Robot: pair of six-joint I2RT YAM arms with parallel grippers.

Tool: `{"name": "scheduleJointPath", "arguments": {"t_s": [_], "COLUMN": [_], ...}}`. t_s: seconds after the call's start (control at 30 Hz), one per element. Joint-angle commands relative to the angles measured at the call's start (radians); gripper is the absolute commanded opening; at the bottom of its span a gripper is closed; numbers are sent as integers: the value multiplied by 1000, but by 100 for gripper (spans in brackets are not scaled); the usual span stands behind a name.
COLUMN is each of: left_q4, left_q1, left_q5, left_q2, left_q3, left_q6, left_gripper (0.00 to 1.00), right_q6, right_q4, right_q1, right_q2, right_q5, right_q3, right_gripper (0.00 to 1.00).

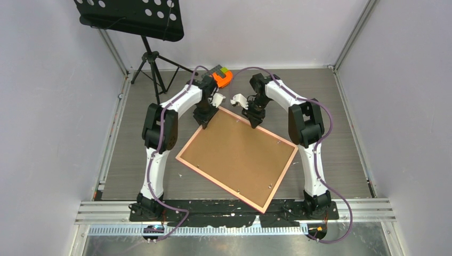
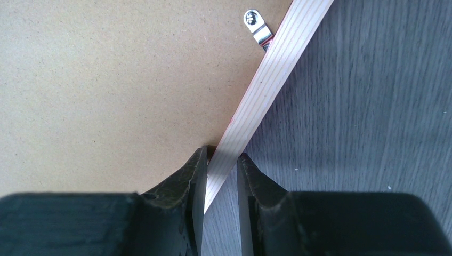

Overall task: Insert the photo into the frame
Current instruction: Install the photo frame at the center of the board.

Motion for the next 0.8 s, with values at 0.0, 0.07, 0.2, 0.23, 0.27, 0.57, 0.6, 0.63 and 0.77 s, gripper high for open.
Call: {"name": "scheduleJointPath", "arguments": {"t_s": [0.0,0.07,0.2,0.23,0.27,0.57,0.6,0.63,0.77], "left_q4": [28,31,31,32,34,92,99,104,119], "left_q1": [-10,-10,-10,-9,-10,-10,-10,-9,-3], "left_q5": [-28,-30,-27,-27,-27,-30,-32,-35,-55], "left_q2": [-8,-4,1,1,1,-43,-54,-62,-95], "left_q3": [28,33,37,37,36,-17,-26,-36,-66], "left_q6": [18,17,10,9,8,-14,-17,-22,-36], "left_gripper": [26,25,20,19,17,9,11,14,41], "right_q6": [-48,-47,-47,-48,-49,-42,-37,-34,1], "right_q4": [45,45,46,47,47,51,54,56,75], "right_q1": [13,14,14,14,15,16,17,16,17], "right_q2": [36,36,36,35,34,36,35,34,33], "right_q5": [0,0,2,1,1,7,8,9,23], "right_q3": [12,12,10,10,9,10,10,11,10], "right_gripper": [6,6,6,6,6,6,6,6,6]}}
